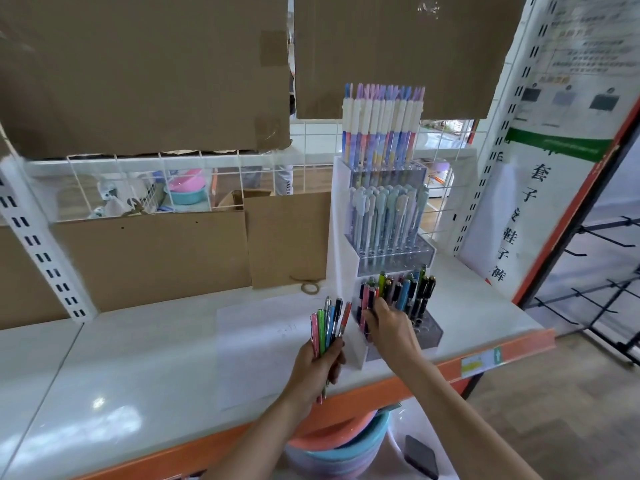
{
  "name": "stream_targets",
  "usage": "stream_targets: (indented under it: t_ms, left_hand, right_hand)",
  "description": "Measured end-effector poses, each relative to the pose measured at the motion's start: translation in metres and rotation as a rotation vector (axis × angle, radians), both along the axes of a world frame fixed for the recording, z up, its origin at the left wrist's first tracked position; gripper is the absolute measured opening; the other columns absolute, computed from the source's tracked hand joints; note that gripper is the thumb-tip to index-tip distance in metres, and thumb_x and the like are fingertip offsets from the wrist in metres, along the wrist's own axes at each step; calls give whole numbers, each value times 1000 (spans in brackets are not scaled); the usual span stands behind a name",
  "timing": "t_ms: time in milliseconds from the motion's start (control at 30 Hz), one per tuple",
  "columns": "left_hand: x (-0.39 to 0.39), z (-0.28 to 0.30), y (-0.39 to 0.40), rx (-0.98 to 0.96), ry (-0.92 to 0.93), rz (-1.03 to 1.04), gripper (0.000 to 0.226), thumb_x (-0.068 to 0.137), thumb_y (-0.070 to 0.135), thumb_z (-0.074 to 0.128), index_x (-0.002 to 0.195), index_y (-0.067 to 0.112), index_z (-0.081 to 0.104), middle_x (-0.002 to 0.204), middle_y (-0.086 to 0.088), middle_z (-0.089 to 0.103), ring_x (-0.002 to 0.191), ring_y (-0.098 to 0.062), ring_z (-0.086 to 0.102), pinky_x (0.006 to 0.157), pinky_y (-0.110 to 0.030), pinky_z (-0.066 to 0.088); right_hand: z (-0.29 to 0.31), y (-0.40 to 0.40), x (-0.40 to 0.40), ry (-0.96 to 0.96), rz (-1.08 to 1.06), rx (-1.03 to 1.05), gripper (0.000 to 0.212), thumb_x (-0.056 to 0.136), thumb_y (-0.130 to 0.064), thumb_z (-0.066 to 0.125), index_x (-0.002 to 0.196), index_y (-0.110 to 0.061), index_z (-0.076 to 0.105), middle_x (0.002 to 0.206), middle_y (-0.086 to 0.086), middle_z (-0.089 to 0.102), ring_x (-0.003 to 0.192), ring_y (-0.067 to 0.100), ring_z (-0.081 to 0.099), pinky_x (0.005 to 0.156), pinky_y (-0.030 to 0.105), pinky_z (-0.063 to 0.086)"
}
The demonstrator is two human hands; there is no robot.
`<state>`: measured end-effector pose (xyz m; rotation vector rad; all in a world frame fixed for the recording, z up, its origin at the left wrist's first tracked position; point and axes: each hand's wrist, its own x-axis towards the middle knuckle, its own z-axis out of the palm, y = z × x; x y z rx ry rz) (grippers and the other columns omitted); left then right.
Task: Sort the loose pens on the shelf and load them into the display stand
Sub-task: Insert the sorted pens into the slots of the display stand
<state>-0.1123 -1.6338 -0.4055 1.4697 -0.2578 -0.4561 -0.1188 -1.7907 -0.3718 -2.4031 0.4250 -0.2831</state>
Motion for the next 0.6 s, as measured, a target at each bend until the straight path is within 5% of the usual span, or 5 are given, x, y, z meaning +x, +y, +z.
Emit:
stream_targets:
  t_ms: [167,400,600]
  left_hand:
    - [-2,2,2,-15,-28,-13,22,93,24,54,82,5,57,61,-4,54,52,-15,46,51,-25,39]
    - [-3,6,4,-55,-15,-1,20,93,21,56,79,6,58,61,-6,54,51,-15,46,49,-24,39]
    - [-7,11,2,-50,-10,7,20,93,20,55,80,5,58,64,-11,52,52,-16,44,51,-27,36]
  right_hand:
    - [-1,8,-5,-94,25,-206,22,99,-13,43,79,-9,36,67,3,47,56,19,41,47,31,26]
    - [-4,-4,-15,-118,14,-100,24,97,-11,49,75,-10,38,65,14,58,54,29,53,52,30,33]
    - [3,3,-6,-41,-18,-84,23,99,-16,43,78,-10,37,65,7,49,56,20,44,53,31,33]
